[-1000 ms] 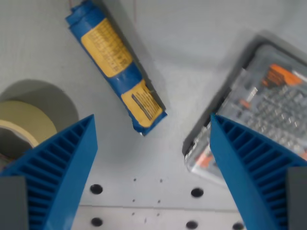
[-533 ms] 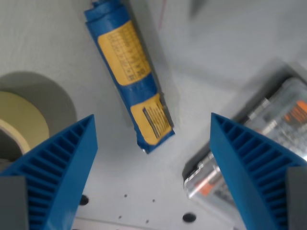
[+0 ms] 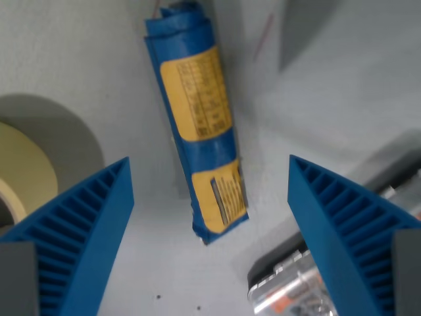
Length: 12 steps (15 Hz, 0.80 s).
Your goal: Move above the blue bag
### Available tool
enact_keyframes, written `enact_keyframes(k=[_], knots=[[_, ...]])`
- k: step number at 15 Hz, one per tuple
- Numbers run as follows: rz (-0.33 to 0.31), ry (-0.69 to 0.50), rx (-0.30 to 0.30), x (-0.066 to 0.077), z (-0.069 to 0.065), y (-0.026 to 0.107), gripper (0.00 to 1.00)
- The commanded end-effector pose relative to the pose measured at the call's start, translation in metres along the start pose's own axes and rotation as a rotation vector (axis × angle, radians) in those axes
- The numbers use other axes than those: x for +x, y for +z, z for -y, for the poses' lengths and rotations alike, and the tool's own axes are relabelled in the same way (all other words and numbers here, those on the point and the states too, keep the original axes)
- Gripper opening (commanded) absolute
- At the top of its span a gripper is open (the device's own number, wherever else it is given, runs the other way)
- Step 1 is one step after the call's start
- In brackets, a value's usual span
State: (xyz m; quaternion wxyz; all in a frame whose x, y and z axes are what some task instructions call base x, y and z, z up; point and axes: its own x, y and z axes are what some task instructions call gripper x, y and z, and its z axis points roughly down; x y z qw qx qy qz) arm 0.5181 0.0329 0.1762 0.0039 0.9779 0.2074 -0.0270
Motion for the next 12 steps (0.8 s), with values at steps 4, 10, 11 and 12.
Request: enact_keyframes(k=[4,10,11,12], knots=[[-0.066,-0.14,-0.08,0.0,0.006,0.013,1.0],[-0.065,-0.1,-0.079,0.002,0.008,0.018,1.0],[-0.065,-0.096,-0.079,0.002,0.008,0.018,1.0],[-0.065,-0.096,-0.079,0.002,0.008,0.018,1.0]])
